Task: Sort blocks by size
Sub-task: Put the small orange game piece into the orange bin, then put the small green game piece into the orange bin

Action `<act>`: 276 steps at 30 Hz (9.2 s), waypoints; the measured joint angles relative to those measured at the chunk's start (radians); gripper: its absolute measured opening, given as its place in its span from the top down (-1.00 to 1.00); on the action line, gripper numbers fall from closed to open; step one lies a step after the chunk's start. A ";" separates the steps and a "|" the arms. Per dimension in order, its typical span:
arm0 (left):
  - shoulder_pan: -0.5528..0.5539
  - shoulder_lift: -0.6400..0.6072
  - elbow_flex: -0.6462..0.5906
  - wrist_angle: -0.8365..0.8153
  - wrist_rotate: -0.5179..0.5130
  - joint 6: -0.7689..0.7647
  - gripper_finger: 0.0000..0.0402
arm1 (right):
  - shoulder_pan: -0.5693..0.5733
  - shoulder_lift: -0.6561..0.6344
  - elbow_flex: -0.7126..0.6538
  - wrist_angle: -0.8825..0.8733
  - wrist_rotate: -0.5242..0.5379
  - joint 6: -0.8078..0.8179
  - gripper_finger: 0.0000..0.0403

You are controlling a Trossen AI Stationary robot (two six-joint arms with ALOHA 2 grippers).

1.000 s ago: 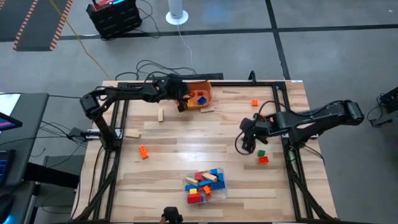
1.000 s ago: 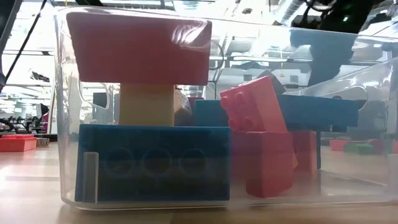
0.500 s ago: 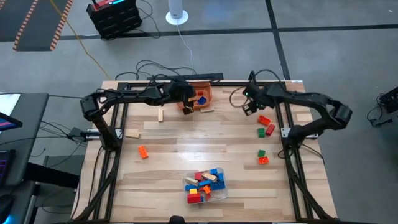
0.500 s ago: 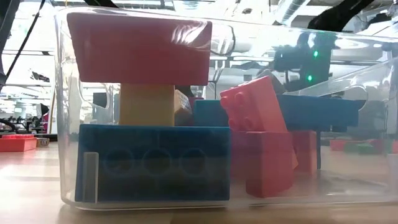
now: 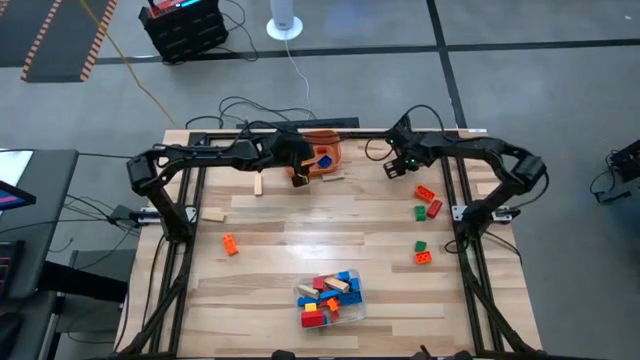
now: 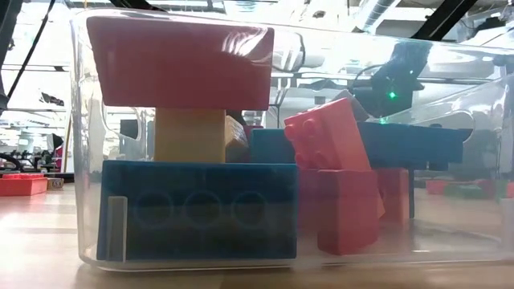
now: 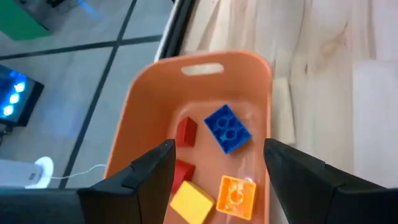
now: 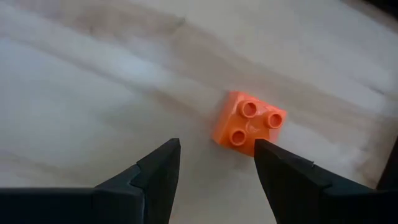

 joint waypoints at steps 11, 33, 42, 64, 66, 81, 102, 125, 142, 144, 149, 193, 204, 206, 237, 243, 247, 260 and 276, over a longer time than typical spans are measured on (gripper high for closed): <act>0.005 0.000 0.000 -0.053 -0.010 0.022 -0.18 | 0.071 -0.102 -0.003 -0.016 0.021 0.019 -0.21; 0.006 0.000 0.000 -0.085 -0.013 0.022 -0.18 | -0.022 -0.060 -0.003 0.039 0.027 -0.560 -0.21; 0.006 0.000 0.000 -0.085 -0.012 0.019 -0.18 | -0.105 -0.060 -0.003 0.001 -0.083 -0.729 -0.21; 0.018 0.000 0.000 -0.094 -0.012 0.015 -0.18 | -0.177 0.033 -0.001 0.034 -0.210 -0.938 -0.21; 0.018 0.000 0.000 -0.113 -0.012 0.015 -0.18 | -0.166 0.048 0.000 0.032 -0.181 -0.937 -0.21; 0.019 0.000 0.000 -0.139 -0.013 0.040 -0.18 | -0.115 0.070 0.057 -0.023 -0.154 -0.929 0.37; 0.019 0.000 0.000 -0.176 -0.013 0.035 -0.18 | -0.063 0.069 0.158 -0.093 -0.151 -0.346 -0.74; 0.019 0.000 0.000 -0.220 -0.013 0.008 -0.18 | -0.050 0.182 0.158 0.011 -0.102 -0.294 -0.50; 0.019 0.000 0.000 -0.243 -0.013 0.009 -0.18 | -0.049 0.152 0.159 0.026 -0.096 -0.345 0.28; 0.019 0.000 0.000 -0.261 -0.013 0.008 -0.18 | -0.042 0.152 0.159 0.025 -0.108 -0.363 0.29; 0.019 0.000 0.000 -0.334 -0.013 0.004 -0.18 | -0.020 0.151 0.160 0.022 -0.203 -0.381 0.29; -0.241 -0.567 -0.487 0.035 -0.056 -0.254 -0.18 | 0.371 0.219 0.331 0.856 -0.343 -0.549 0.19; -0.243 -0.628 -0.676 0.185 -0.145 -0.242 -0.18 | 0.350 0.217 0.444 0.727 -0.385 -0.516 -0.22; -0.240 -0.628 -0.692 0.207 -0.156 -0.223 -0.18 | 0.346 0.217 0.455 0.701 -0.394 -0.516 -0.24; -0.321 -0.623 -0.690 0.441 0.066 -0.389 -0.18 | 0.505 0.114 0.391 -0.592 -0.149 -0.303 -0.24; -0.365 -0.574 -0.690 0.434 0.062 -0.473 -0.18 | 0.477 -0.019 0.212 -0.632 -0.150 -0.122 -0.24; -0.412 -0.552 -0.690 0.446 -0.003 -0.476 -0.18 | 0.480 -0.128 0.113 -0.615 -0.150 -0.048 -0.24; -0.458 -0.552 -0.690 0.447 -0.061 -0.484 -0.18 | 0.469 -0.288 -0.085 -0.505 -0.102 0.299 -0.24; -0.458 -0.552 -0.690 0.404 -0.061 -0.480 -0.18 | 0.532 -0.282 -0.159 -0.399 -0.050 0.414 -0.24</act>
